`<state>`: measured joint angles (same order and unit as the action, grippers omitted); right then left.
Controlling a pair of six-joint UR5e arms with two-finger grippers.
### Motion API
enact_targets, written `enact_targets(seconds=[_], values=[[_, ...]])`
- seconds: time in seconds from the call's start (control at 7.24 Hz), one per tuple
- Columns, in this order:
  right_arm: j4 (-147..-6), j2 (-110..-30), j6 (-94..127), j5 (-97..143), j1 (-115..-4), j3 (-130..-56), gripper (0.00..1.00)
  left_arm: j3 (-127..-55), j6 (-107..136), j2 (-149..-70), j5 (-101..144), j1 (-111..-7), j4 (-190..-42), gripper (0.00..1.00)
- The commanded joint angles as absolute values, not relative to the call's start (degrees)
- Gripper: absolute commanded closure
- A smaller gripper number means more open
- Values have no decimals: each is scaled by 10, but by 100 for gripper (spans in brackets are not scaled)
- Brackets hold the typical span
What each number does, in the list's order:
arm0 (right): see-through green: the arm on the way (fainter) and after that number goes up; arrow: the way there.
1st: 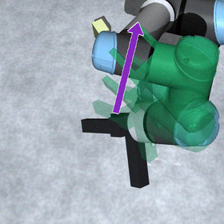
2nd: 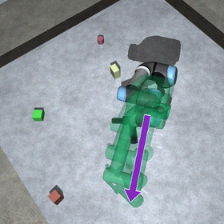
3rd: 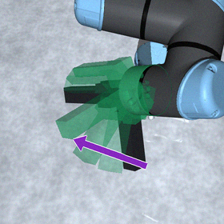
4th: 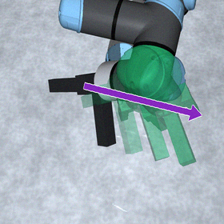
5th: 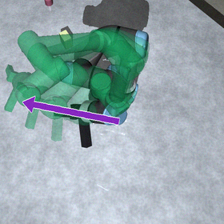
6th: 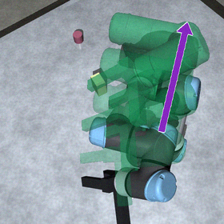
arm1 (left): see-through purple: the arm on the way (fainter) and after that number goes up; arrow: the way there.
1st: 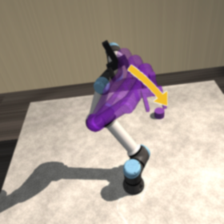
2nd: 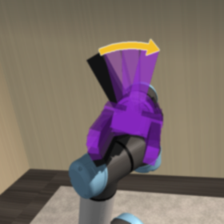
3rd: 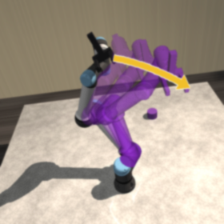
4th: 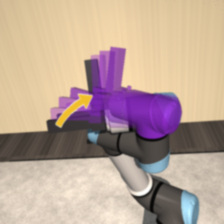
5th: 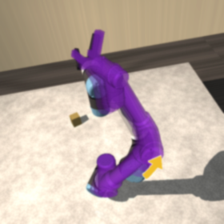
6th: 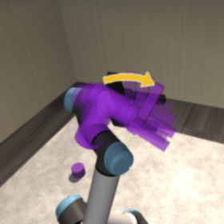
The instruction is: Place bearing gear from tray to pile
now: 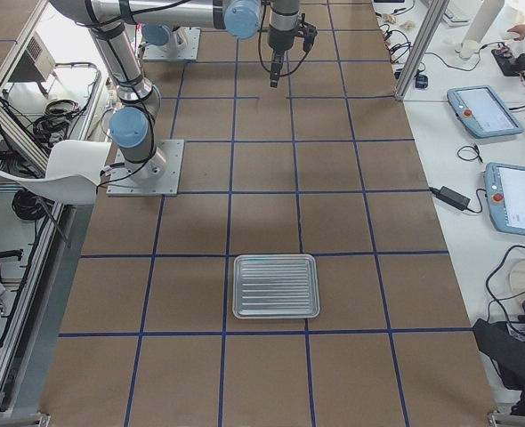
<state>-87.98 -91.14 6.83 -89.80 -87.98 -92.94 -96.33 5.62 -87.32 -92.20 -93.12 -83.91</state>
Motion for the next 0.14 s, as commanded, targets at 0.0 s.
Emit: enact_targets(seconds=[0.0], values=[[-880, -911, 69, -897, -880, -929, 0, -963, 56, -875, -922, -930, -838, 0]])
